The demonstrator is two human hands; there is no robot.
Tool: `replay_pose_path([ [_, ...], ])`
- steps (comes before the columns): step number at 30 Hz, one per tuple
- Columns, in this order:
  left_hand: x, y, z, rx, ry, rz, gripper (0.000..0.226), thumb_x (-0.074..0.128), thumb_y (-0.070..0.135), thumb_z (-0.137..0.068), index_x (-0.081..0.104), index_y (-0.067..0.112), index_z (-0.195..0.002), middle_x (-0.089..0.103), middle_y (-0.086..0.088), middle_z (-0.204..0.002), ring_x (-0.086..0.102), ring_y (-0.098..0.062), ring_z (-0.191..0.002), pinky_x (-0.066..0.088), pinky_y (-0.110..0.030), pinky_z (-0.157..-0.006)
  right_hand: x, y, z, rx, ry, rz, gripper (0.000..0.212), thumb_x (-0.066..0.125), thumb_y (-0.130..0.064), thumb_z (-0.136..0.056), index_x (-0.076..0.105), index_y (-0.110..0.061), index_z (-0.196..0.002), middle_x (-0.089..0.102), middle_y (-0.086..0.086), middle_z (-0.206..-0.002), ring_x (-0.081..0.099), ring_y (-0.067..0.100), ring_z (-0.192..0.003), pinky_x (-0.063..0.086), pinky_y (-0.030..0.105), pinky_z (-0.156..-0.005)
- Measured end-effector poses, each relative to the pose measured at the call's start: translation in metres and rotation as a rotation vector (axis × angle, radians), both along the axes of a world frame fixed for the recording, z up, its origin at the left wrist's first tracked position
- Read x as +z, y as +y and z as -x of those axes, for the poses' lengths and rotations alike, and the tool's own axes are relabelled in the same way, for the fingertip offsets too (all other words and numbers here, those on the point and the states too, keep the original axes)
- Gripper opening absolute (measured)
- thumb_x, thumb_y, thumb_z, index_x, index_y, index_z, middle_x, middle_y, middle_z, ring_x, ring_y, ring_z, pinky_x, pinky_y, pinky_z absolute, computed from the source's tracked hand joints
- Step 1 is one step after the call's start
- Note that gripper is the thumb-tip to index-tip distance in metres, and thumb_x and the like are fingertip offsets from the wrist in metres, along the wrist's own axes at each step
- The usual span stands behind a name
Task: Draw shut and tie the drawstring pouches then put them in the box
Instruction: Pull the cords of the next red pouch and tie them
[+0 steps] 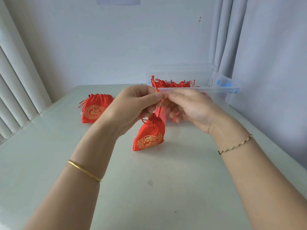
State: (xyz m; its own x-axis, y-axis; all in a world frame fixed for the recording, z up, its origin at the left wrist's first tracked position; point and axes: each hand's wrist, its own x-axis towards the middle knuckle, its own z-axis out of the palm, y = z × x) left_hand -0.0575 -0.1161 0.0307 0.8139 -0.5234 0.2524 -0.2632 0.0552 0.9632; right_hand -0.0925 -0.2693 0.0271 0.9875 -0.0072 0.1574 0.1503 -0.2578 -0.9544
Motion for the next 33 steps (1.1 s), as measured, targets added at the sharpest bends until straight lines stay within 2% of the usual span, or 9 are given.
replay_pose_path([
  [5, 0.000, 0.003, -0.004, 0.055, 0.038, 0.061, 0.003, 0.056, 0.005, -0.088, 0.057, 0.003, -0.088, 0.062, 0.000, -0.065, 0.054, -0.007, -0.053, 0.038, -0.019, -0.052, 0.004, -0.008, 0.001, 0.110, -0.062, -0.043, 0.030, 0.047, -0.019, -0.095, 0.051, -0.011, -0.066, 0.048, 0.003, -0.059, 0.039, 0.014, -0.050, 0.031, 0.025, -0.048],
  [8, 0.000, 0.005, -0.006, 0.092, 0.036, 0.085, 0.012, 0.057, -0.002, -0.086, 0.058, 0.008, -0.080, 0.066, -0.004, -0.071, 0.059, -0.007, -0.057, 0.044, -0.017, -0.053, 0.005, -0.012, 0.006, 0.253, 0.019, 0.117, 0.029, 0.049, -0.017, -0.093, 0.053, -0.010, -0.065, 0.052, 0.003, -0.059, 0.045, 0.010, -0.048, 0.035, 0.021, -0.048],
  [12, 0.002, 0.005, -0.002, 0.047, -0.038, 0.012, 0.018, 0.057, -0.011, -0.083, 0.055, 0.006, -0.075, 0.063, -0.012, -0.072, 0.055, -0.012, -0.056, 0.047, -0.020, -0.054, 0.003, -0.015, 0.004, 0.117, 0.047, 0.271, 0.028, 0.044, -0.021, -0.097, 0.062, -0.011, -0.078, 0.062, 0.003, -0.072, 0.056, 0.011, -0.061, 0.044, 0.025, -0.056],
  [15, 0.004, 0.004, 0.003, -0.015, -0.207, -0.093, 0.018, 0.056, -0.012, -0.083, 0.056, 0.006, -0.081, 0.059, -0.018, -0.079, 0.056, -0.014, -0.060, 0.049, -0.022, -0.059, 0.000, -0.011, -0.004, 0.000, -0.078, 0.061, 0.028, 0.036, -0.017, -0.100, 0.062, -0.014, -0.088, 0.063, 0.002, -0.079, 0.059, 0.014, -0.070, 0.050, 0.028, -0.066],
  [19, 0.000, 0.000, 0.003, 0.135, -0.572, -0.217, 0.026, 0.056, -0.009, -0.081, 0.061, 0.015, -0.090, 0.062, -0.005, -0.086, 0.059, -0.015, -0.076, 0.052, -0.028, -0.072, -0.010, -0.001, -0.007, 0.179, -0.009, -0.162, 0.023, 0.038, -0.014, -0.099, 0.060, -0.014, -0.092, 0.068, -0.003, -0.069, 0.065, 0.013, -0.064, 0.052, 0.026, -0.064],
  [23, -0.007, -0.002, 0.000, 0.270, -0.747, -0.226, 0.036, 0.058, -0.006, -0.078, 0.060, 0.025, -0.097, 0.061, 0.008, -0.083, 0.056, -0.003, -0.078, 0.046, -0.015, -0.074, -0.013, -0.005, -0.008, 0.281, 0.062, -0.226, 0.020, 0.043, -0.013, -0.095, 0.062, -0.012, -0.089, 0.069, -0.002, -0.074, 0.064, 0.014, -0.067, 0.051, 0.028, -0.069],
  [28, -0.009, -0.004, -0.003, 0.325, -0.724, -0.161, 0.038, 0.060, -0.005, -0.077, 0.063, 0.025, -0.100, 0.066, 0.005, -0.082, 0.060, -0.007, -0.078, 0.044, -0.015, -0.071, -0.016, -0.006, -0.010, 0.311, 0.066, -0.242, 0.019, 0.045, -0.016, -0.094, 0.060, -0.011, -0.084, 0.068, -0.003, -0.077, 0.063, 0.011, -0.068, 0.045, 0.027, -0.070],
  [31, -0.009, -0.003, -0.005, 0.349, -0.667, -0.150, 0.031, 0.064, -0.001, -0.080, 0.067, 0.029, -0.090, 0.066, 0.014, -0.084, 0.061, -0.001, -0.079, 0.047, -0.015, -0.072, -0.017, -0.009, -0.014, 0.187, 0.019, -0.222, 0.018, 0.045, -0.019, -0.095, 0.057, -0.009, -0.085, 0.066, 0.006, -0.083, 0.060, 0.020, -0.071, 0.045, 0.031, -0.069],
  [33, -0.009, 0.001, -0.007, 0.344, -0.613, -0.153, 0.029, 0.065, 0.003, -0.082, 0.068, 0.032, -0.083, 0.068, 0.017, -0.085, 0.063, -0.001, -0.080, 0.050, -0.018, -0.075, -0.016, -0.010, -0.014, 0.087, -0.031, -0.185, 0.021, 0.047, -0.020, -0.096, 0.055, -0.010, -0.079, 0.065, 0.006, -0.079, 0.060, 0.017, -0.064, 0.046, 0.026, -0.060],
])
